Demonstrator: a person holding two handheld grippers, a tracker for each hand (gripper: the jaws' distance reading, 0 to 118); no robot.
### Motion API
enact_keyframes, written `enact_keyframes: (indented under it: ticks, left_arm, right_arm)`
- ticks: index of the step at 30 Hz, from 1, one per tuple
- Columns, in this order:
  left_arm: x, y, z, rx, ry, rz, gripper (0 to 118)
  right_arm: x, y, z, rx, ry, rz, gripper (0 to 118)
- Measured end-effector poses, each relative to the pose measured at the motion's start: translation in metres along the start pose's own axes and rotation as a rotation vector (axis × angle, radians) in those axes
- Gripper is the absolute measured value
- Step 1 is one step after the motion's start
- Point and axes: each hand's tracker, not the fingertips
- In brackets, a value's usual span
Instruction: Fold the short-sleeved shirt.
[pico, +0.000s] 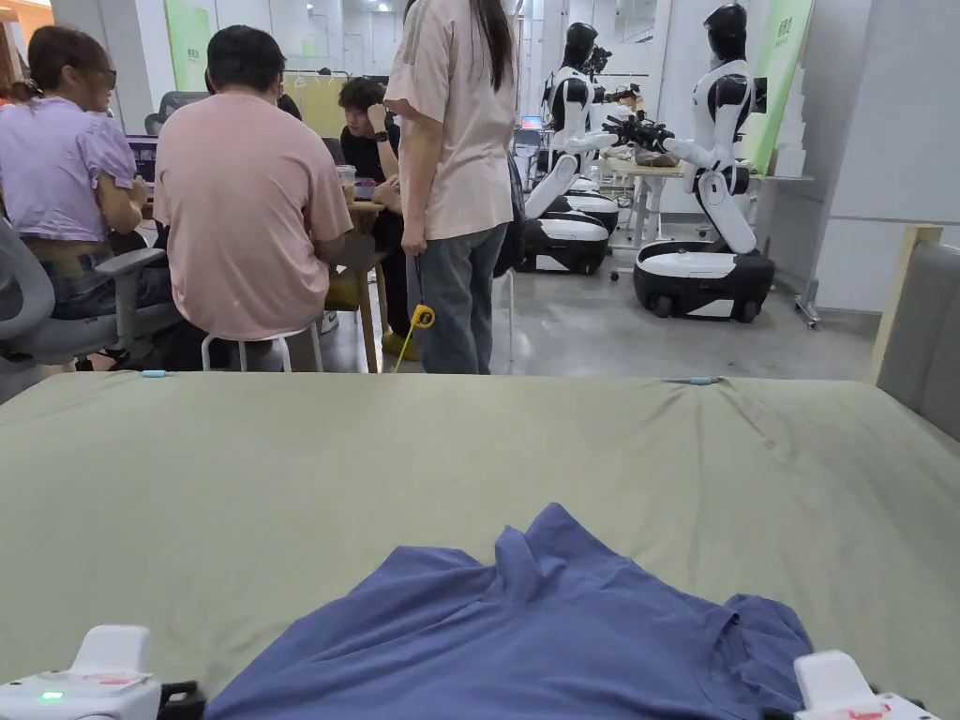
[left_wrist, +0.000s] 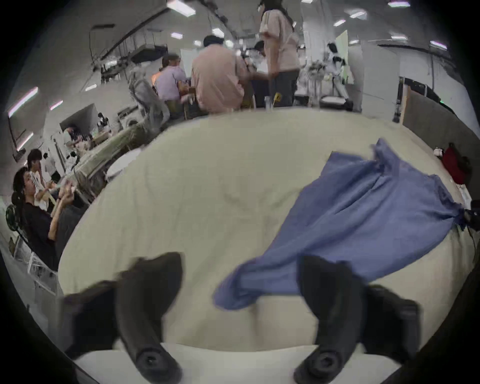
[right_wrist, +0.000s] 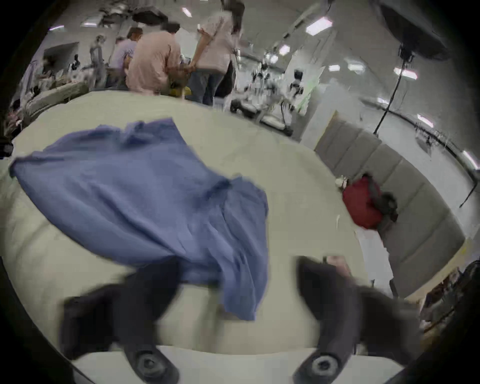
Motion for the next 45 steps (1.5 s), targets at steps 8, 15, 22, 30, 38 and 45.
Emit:
enact_keyframes:
  ticks: [8, 15, 22, 30, 38, 45]
  left_arm:
    - [0.115, 0.042, 0.072, 0.330, -0.241, -0.060, 102]
    - [0.134, 0.031, 0.072, 0.271, -0.311, -0.096, 0]
    - [0.047, 0.055, 0.021, -0.007, -0.294, 0.126, 0]
    - [-0.058, 0.033, -0.049, -0.311, -0.227, 0.241, 72]
    - [-0.060, 0.009, -0.087, -0.442, -0.207, 0.283, 96]
    - [-0.055, 0.008, -0.076, -0.397, -0.276, 0.225, 0]
  right_arm:
    - [-0.084, 0.094, 0.068, 0.275, 0.278, -0.180, 114]
    - [-0.116, 0.111, 0.067, 0.281, 0.249, -0.143, 1]
    - [-0.133, 0.121, 0.058, 0.273, 0.297, -0.111, 0]
    - [-0.145, 0.114, 0.041, 0.243, 0.340, -0.080, 0]
    - [-0.143, 0.102, 0.021, 0.186, 0.334, -0.077, 0]
    - [-0.106, 0.097, 0.005, 0.159, 0.295, -0.063, 0]
